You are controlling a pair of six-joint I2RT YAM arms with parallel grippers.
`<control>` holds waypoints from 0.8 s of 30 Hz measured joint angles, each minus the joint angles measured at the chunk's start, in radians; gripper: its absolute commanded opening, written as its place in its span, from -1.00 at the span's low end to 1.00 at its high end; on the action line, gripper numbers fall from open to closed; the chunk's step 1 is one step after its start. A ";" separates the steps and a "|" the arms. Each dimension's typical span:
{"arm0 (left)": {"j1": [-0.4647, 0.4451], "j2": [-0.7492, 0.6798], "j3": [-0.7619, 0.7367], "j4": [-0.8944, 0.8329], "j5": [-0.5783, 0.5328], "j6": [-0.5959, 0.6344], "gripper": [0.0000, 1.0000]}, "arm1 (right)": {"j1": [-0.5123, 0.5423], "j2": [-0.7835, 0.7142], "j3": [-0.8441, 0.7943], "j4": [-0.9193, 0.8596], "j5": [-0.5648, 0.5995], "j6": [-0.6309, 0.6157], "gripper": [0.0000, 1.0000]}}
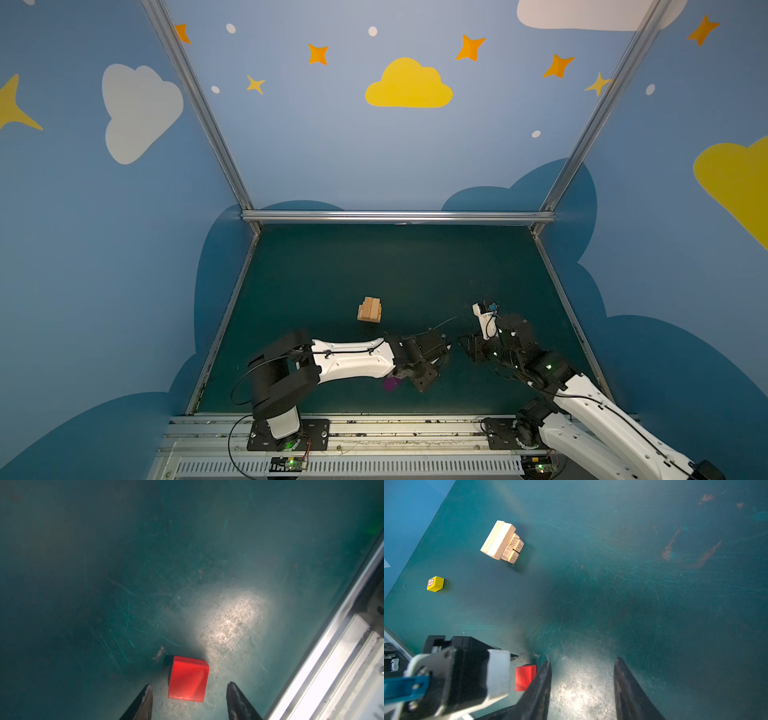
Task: Build the wood block tower
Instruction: 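Move the left gripper over the red cube while the right gripper draws back, then lower the left gripper and close it on the red cube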
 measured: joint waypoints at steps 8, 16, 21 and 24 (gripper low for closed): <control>0.006 0.017 0.018 -0.013 -0.001 0.000 0.02 | -0.005 -0.013 -0.004 0.000 0.017 0.000 -0.11; 0.008 0.031 0.027 -0.030 -0.001 0.000 -0.04 | -0.005 -0.013 -0.009 0.001 0.022 0.002 -0.10; 0.008 0.035 0.027 -0.035 0.000 -0.001 -0.08 | -0.005 -0.009 -0.009 0.001 0.022 0.002 -0.10; 0.008 0.035 0.027 -0.037 0.000 0.000 -0.10 | -0.005 -0.009 -0.009 0.003 0.022 0.002 -0.10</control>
